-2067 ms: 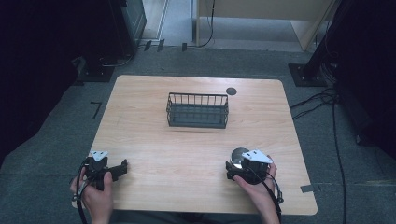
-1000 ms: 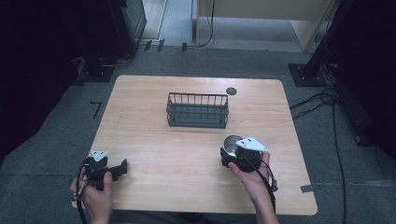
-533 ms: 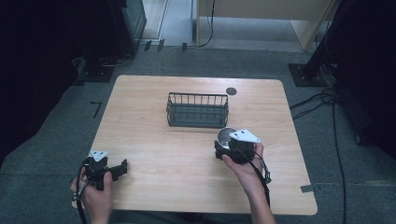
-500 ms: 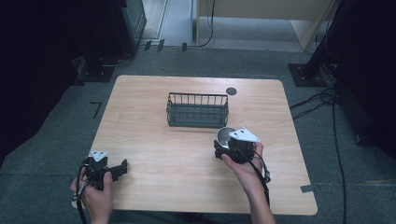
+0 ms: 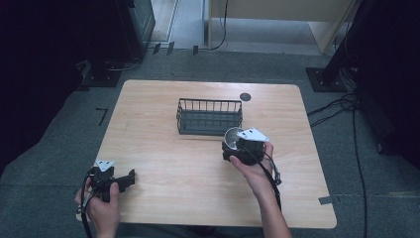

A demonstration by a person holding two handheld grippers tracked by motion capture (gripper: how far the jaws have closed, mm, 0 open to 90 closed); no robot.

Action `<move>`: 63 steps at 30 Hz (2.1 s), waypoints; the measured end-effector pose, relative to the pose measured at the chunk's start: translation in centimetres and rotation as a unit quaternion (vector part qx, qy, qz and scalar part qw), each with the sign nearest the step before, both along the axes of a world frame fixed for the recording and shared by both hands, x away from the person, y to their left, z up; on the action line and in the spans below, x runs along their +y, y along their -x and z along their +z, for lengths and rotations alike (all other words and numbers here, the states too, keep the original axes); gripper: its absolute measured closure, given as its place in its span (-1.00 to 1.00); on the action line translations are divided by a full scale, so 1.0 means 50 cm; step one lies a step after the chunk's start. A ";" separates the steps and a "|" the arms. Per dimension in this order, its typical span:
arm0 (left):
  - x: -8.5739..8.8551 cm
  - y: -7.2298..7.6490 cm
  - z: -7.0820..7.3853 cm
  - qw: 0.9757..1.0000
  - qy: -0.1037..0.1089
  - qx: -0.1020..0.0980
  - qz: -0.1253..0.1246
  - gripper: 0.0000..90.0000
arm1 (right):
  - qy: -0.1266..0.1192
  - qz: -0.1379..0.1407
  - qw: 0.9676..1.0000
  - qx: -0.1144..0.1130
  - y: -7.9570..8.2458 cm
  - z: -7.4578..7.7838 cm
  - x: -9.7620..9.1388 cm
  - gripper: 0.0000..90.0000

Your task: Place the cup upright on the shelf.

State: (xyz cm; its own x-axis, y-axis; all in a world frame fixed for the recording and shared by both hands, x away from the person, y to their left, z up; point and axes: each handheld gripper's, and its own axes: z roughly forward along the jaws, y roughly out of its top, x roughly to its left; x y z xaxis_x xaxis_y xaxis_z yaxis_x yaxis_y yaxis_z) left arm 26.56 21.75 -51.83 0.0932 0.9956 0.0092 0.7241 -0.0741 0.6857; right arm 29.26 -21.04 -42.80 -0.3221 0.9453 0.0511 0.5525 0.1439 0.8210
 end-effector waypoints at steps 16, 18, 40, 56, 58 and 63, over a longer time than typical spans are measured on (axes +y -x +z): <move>0.000 0.000 0.000 1.000 0.001 -0.001 0.001 -1.00 | 0.004 0.013 1.000 -0.003 -0.053 0.036 0.040 -0.59; 0.000 0.000 0.000 1.000 0.000 0.000 0.000 -1.00 | 0.005 0.014 1.000 -0.006 -0.059 0.043 0.042 -0.59; 0.000 0.000 0.000 1.000 0.000 0.000 0.000 -1.00 | -0.005 0.003 1.000 -0.013 -0.143 0.088 0.041 -0.59; 0.000 0.000 0.000 1.000 0.001 0.000 0.001 -1.00 | 0.011 -0.017 0.999 -0.030 -0.222 0.106 0.067 -0.59; 0.000 0.000 0.000 1.000 0.000 0.000 0.001 -1.00 | 0.019 -0.018 0.999 -0.030 -0.242 0.096 0.077 -0.59; 0.000 0.000 0.000 1.000 0.000 0.000 0.001 -1.00 | 0.032 -0.026 0.999 -0.022 -0.274 0.066 0.093 -0.59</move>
